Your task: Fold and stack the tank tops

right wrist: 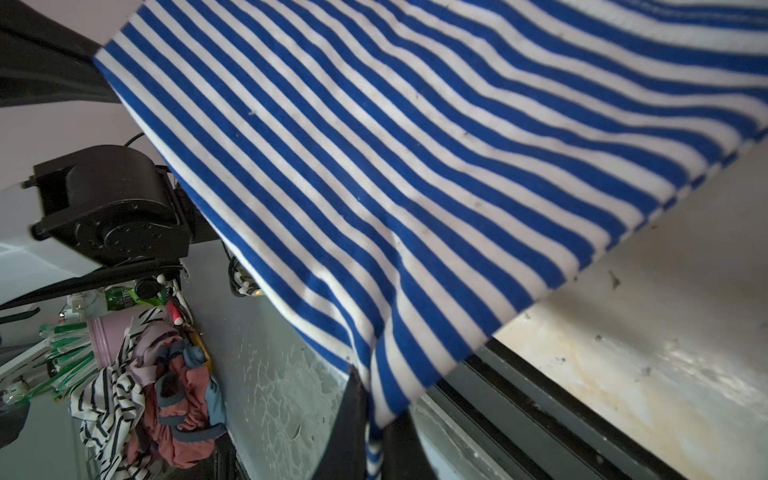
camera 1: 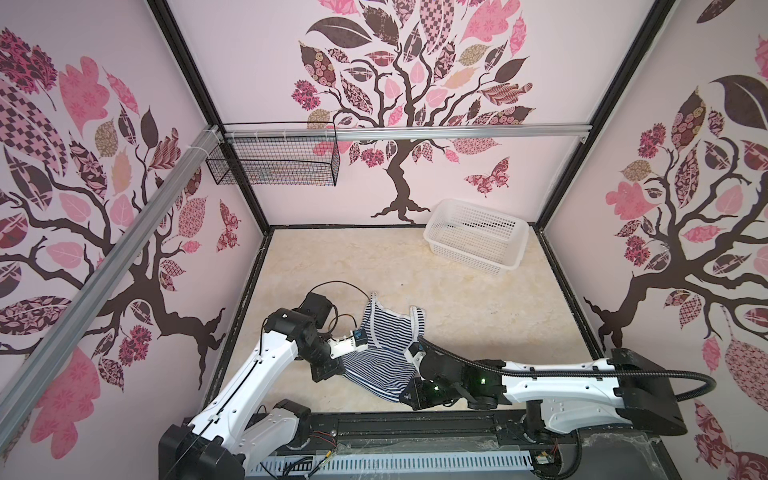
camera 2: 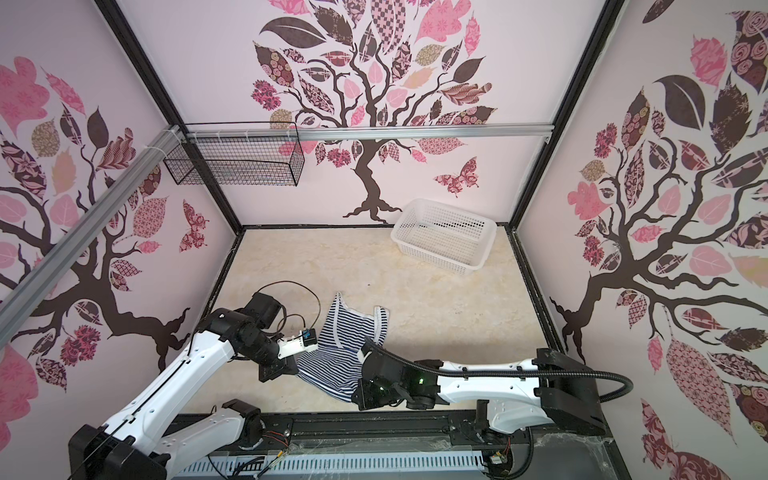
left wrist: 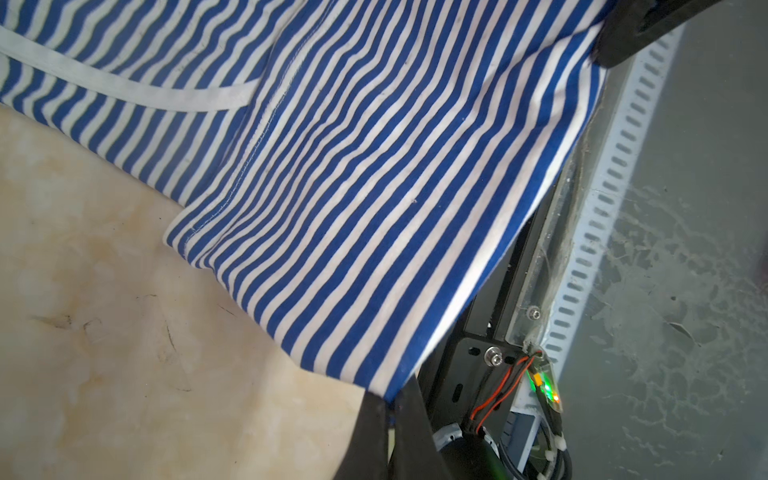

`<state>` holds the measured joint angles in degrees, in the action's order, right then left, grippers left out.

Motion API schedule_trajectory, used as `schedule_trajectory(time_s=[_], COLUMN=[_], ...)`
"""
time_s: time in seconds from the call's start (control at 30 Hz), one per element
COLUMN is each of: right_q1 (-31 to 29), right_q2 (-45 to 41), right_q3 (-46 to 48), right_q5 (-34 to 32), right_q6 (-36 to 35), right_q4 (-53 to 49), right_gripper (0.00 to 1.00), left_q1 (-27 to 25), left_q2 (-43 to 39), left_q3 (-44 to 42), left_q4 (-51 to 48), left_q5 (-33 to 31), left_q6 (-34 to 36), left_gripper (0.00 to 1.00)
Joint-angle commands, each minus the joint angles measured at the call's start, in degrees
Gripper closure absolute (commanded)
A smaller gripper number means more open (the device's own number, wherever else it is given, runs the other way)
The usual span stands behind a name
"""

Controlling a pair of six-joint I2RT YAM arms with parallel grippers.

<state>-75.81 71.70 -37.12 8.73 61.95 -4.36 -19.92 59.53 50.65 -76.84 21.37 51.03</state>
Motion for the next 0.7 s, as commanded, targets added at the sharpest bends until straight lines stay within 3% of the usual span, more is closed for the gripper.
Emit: schedule_trajectory(time_s=[0.0, 0.43, 0.67], right_q1=[-1.1, -0.5, 3.3], right_q2=[-3.7, -10.5, -17.2], right_q3=[-1.5, -4.3, 0.8], right_q5=[-0.5, -7.3, -8.8], right_q6=[2.1, 6.2, 10.2], right_q4=[-3.3, -11.5, -10.2], right_gripper=[1.0, 1.0, 1.0], left_q1=[-0.1, -0.1, -0.1], left_q2=[-0.7, 7.7, 15.0], left_q3=[3.1, 13.5, 17.4], left_q4=[-4.7, -0.5, 2.5], left_q5=[2.3, 5.7, 7.0], left_q6=[2.0, -0.4, -1.0], left_gripper=[1.0, 1.0, 1.0])
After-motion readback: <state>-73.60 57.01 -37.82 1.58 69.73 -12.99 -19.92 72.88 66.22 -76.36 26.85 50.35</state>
